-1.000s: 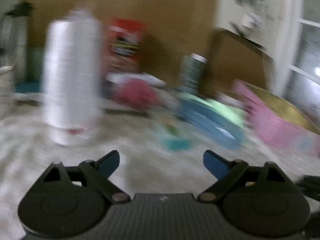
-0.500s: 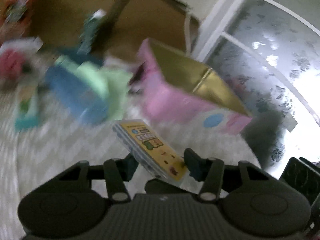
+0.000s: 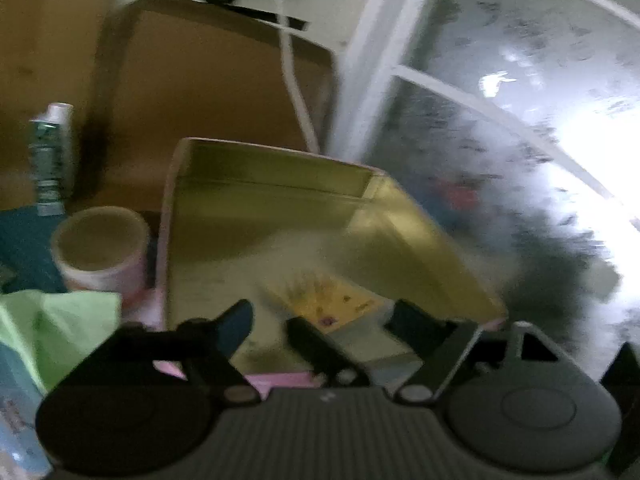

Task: Organize soft objects
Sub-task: 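Carry the yellow box into the pink tin and open the right tool, then reach the right tool to the green cloth and grasp it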

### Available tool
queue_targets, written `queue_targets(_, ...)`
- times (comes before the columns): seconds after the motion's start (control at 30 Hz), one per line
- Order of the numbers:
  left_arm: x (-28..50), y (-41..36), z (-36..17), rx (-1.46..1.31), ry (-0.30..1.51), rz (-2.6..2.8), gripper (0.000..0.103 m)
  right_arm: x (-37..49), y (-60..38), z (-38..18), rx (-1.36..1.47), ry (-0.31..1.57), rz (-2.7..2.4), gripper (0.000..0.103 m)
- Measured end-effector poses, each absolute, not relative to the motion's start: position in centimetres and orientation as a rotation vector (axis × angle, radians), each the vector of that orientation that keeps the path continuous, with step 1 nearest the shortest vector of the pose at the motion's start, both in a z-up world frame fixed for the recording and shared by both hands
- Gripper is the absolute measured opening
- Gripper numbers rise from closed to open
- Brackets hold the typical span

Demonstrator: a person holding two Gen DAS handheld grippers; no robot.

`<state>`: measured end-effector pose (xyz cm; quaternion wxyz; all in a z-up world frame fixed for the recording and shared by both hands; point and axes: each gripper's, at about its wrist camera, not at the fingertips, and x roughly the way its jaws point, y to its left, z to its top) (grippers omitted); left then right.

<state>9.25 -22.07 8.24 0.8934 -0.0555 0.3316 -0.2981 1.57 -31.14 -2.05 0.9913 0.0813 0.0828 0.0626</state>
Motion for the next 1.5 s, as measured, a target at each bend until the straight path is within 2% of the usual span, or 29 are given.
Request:
queue_targets(0.2, 5.6, -16.8, 8.2, -0.122, 0.58, -0.596, 0.094, 1.4, -31.5, -3.0, 0.166, 0.149, 0.073, 0.069)
queue_targets(0.37, 1.8, -8.0, 7.3, -0.191, 0.504, -0.481, 0.094, 0.0, -28.7, -2.8, 0.092, 0.081, 0.123, 0.068)
queue_targets(0.47, 0.6, -2.5, 5.6, -0.2, 0.509, -0.323, 0.094, -0.2, -26.4, -2.5, 0.078, 0.094, 0.236, 0.062)
queue_targets(0.57, -0.4, 1.9, 3.5, -0.203, 0.537, -0.166, 0.094, 0.8, -23.2, -2.4, 0.026, 0.156, 0.34, 0.048)
queue_targets(0.67, -0.9, 4.4, 1.8, -0.218, 0.548, -0.086, 0.094, 2.5, -20.3, -2.2, -0.003, 0.201, 0.383, 0.047)
queue_targets(0.73, -0.8, 4.9, 1.1, -0.244, 0.558, -0.072, 0.088, 4.1, -18.7, -2.2, -0.004, 0.234, 0.373, 0.047)
queue_targets(0.83, -1.2, 5.1, 1.4, -0.26, 0.508, -0.095, 0.09, 6.2, -17.3, -2.5, -0.001, 0.284, 0.338, 0.047)
queue_targets(0.87, -1.2, 5.0, 1.3, -0.25, 0.504, -0.097, 0.09, 7.0, -17.1, -2.6, 0.01, 0.309, 0.334, 0.044)
queue_targets(0.93, -1.3, 4.4, 1.4, -0.228, 0.49, -0.103, 0.09, 9.0, -17.4, -2.6, 0.062, 0.373, 0.336, 0.03)
queue_targets(0.97, -1.4, 4.2, 1.5, -0.216, 0.479, -0.102, 0.09, 9.8, -17.7, -2.8, 0.091, 0.405, 0.346, 0.004)
queue_targets(1.03, -1.6, 4.0, 1.5, -0.208, 0.465, -0.101, 0.091, 10.2, -18.4, -2.8, 0.143, 0.434, 0.346, 0.002)
queue_targets(1.3, -2.4, 7.0, 1.2, -0.361, 0.441, -0.045, 0.094, -0.2, -17.7, 1.2, 0.17, 0.205, 0.529, 0.002)
queue_targets(1.4, -2.4, 8.6, 0.7, -0.458, 0.45, -0.02, 0.094, -4.5, -17.6, 0.9, 0.155, 0.191, 0.663, 0.003)
queue_targets(1.5, -2.2, 9.3, 0.4, -0.5, 0.466, -0.022, 0.094, -6.4, -17.5, -0.7, 0.157, 0.261, 0.767, 0.003)
